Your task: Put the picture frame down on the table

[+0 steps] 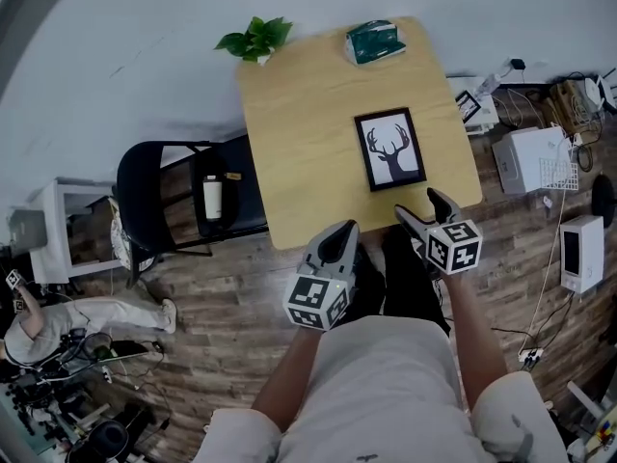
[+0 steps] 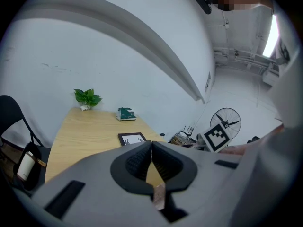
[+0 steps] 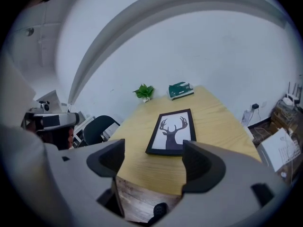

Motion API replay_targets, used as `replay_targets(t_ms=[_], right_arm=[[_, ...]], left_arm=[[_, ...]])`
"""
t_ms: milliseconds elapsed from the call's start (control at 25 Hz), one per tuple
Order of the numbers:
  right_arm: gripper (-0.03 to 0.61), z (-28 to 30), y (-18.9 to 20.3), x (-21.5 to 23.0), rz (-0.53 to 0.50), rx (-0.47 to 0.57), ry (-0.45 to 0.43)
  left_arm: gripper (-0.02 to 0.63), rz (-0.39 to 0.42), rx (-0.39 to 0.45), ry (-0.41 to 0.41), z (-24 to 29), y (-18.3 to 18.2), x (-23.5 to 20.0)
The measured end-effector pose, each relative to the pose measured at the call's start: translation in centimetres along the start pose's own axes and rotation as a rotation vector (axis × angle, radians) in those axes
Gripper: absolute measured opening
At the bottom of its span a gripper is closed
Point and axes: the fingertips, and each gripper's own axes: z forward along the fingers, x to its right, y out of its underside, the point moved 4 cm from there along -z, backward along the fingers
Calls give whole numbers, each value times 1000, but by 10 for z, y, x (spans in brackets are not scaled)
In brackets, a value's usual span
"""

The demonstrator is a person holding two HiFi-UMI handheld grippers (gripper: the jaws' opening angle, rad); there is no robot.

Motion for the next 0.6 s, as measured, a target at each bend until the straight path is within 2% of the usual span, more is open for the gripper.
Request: replay_targets(t_ms=[200, 320, 560, 600], right_arm=[[303, -25, -15, -20, -162, 8, -15], [292, -39, -21, -28, -241, -2, -36], [169, -67, -42, -28, -319, 35, -77], [167, -71, -44, -28, -331, 41, -87]], left_arm=[[8, 17, 7, 9, -3, -9, 13], [8, 25, 19, 6, -2, -16, 23], [8, 28, 31, -18, 8, -24, 40], [8, 30, 35, -23, 9, -26, 44]])
